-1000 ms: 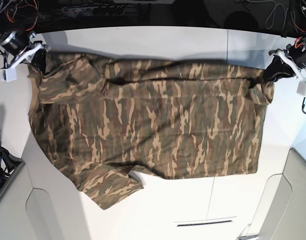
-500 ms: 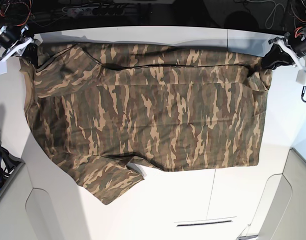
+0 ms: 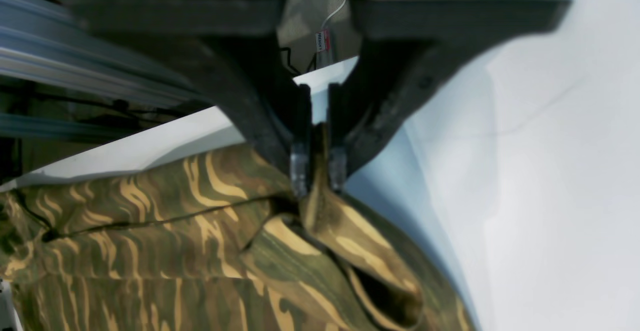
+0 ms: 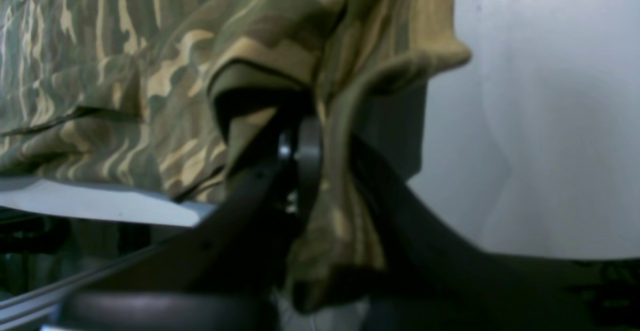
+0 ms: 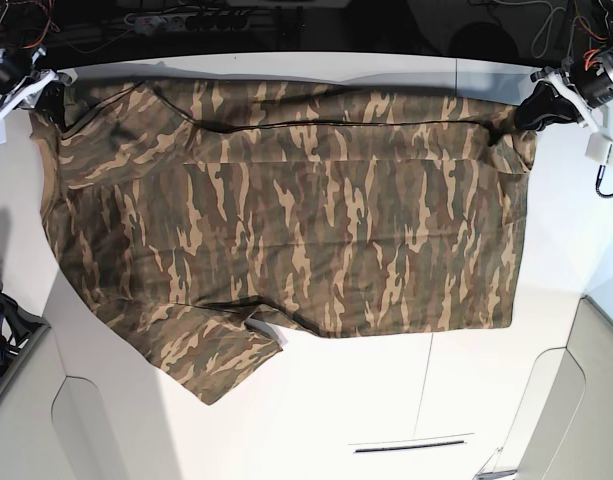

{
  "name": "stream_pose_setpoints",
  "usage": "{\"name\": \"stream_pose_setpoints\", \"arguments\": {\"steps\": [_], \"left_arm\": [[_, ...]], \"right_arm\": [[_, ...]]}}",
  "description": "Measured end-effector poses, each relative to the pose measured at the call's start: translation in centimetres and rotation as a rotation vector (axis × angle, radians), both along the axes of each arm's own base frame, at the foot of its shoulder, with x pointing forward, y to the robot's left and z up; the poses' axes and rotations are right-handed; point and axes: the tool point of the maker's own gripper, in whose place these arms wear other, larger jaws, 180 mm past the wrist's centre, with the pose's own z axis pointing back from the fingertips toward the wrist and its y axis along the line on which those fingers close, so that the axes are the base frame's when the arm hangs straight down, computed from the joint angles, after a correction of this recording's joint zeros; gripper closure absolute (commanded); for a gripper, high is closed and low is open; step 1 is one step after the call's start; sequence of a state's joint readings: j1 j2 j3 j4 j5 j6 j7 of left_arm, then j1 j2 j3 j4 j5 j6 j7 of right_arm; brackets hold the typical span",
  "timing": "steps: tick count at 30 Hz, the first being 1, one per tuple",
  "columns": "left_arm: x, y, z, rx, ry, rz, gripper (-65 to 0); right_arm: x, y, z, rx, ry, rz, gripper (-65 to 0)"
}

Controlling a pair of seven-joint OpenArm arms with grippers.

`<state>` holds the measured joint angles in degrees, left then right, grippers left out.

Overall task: Fold the T-shirt properly
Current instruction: 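Lower the held edge and lay the shirt flat, then release both grippers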

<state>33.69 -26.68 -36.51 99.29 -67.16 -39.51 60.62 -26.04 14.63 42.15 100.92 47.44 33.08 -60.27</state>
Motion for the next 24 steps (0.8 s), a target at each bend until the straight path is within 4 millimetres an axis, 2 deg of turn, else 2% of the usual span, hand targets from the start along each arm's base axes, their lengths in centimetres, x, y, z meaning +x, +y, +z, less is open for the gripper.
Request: {"name": "stream_pose_setpoints", "arguments": {"steps": [5, 13, 14, 15, 17, 19, 21, 22, 24], "left_arm": [[-1.3, 0.0, -0.6, 0.0, 0.037, 0.0, 0.0], [-1.4, -0.1, -0.7, 0.002, 0.048, -0.008, 0.0], [-1.4, -0.1, -0.7, 0.001, 0.049, -0.008, -1.3], [-1.4, -0.1, -0.7, 0.001, 0.049, -0.008, -5.6], [-1.5, -0.1, -0.7, 0.002, 0.053, -0.01, -17.2], [-1.7, -0.1, -0.8, 0.004, 0.064, -0.015, -27.8], [-1.9, -0.2, -1.0, 0.005, 0.077, -0.021, -31.9], [-1.9, -0.2, -1.0, 0.005, 0.077, -0.021, -31.9], [-1.8, 0.1, -0.8, 0.009, 0.072, -0.013, -31.9]], "right_arm": [[-0.4, -0.2, -0.3, -0.015, 0.017, 0.001, 0.0], [-0.7, -0.3, -0.5, -0.021, 0.029, 0.001, 0.0], [-0.8, -0.3, -0.5, -0.021, 0.029, 0.001, 0.0], [-0.7, -0.3, -0.5, -0.021, 0.028, 0.001, 0.0], [-0.7, -0.3, -0.5, -0.021, 0.028, 0.001, 0.0], [-0.8, -0.3, -0.5, -0.022, 0.03, 0.001, -14.7], [-0.8, -0.4, -0.5, -0.026, 0.031, 0.001, -28.2], [-0.8, -0.4, -0.5, -0.026, 0.031, 0.001, -32.0], [-0.7, -0.4, -0.5, -0.029, 0.03, 0.002, -33.2]]}}
